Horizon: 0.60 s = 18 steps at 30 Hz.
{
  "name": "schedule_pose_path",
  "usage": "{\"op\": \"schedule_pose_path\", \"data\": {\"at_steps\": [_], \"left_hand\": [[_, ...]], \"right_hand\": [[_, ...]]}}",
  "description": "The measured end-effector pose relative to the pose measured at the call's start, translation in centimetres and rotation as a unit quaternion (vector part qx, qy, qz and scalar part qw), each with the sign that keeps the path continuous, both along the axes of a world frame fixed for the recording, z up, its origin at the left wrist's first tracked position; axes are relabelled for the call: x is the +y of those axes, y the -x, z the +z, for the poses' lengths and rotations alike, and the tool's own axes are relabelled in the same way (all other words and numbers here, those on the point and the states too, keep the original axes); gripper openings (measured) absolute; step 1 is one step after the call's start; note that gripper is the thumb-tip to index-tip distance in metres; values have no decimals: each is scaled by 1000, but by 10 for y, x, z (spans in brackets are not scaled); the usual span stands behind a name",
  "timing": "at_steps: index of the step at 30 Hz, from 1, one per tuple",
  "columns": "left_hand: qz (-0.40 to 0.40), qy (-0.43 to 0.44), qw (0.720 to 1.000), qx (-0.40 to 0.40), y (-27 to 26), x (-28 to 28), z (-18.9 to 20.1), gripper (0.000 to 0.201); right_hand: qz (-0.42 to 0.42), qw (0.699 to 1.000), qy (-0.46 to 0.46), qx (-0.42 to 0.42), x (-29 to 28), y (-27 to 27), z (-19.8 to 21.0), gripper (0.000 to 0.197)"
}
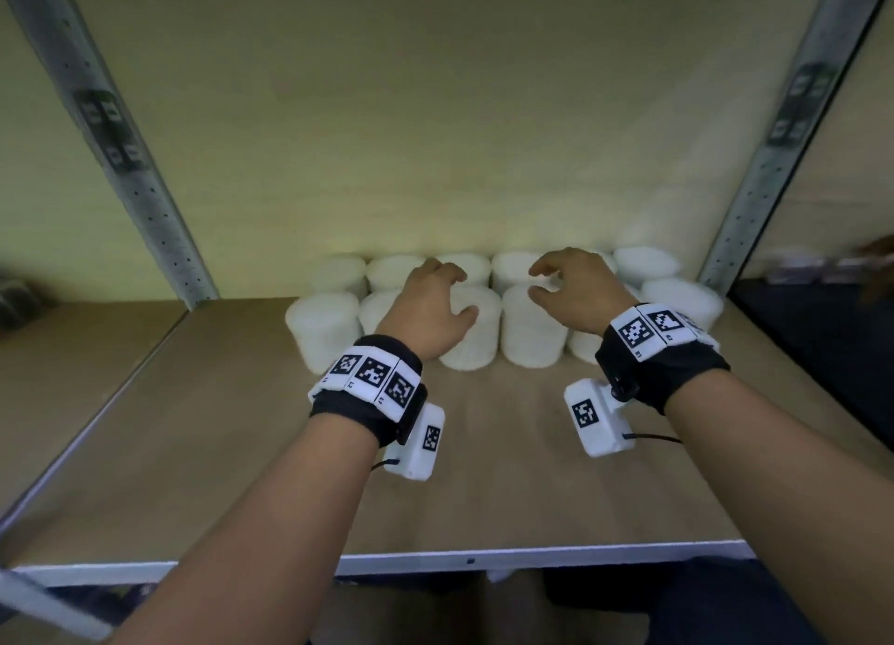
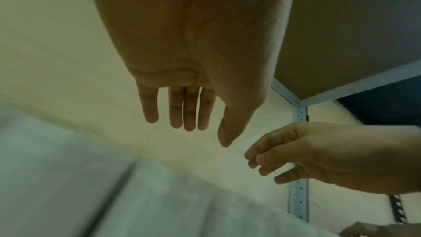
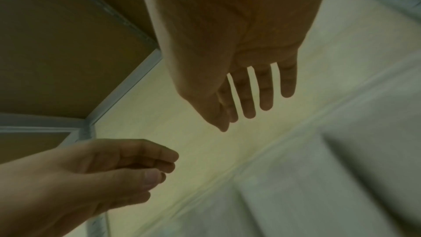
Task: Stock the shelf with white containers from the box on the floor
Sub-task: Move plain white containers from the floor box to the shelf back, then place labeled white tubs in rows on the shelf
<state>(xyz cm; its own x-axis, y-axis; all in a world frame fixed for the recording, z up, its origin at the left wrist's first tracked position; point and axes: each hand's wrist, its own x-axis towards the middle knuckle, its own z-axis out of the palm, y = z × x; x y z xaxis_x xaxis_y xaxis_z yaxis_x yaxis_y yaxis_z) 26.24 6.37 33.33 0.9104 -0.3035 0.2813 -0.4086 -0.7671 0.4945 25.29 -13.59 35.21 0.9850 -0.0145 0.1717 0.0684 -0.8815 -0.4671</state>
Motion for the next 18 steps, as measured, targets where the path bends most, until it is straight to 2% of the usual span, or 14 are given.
{"op": "schedule_pose_path", "data": {"at_steps": [9, 14, 18], "left_hand": [[-71, -8, 997, 17, -7, -121, -4, 48], [-77, -37, 996, 29, -18, -168, -8, 50], [-69, -107, 991, 46, -26, -188, -16, 50]], "right_hand": [[-121, 991, 29, 50, -108, 8, 4, 35], [-158, 979, 80, 98, -140, 5, -6, 46], [-159, 973, 112, 128, -150, 2, -19, 53]]}}
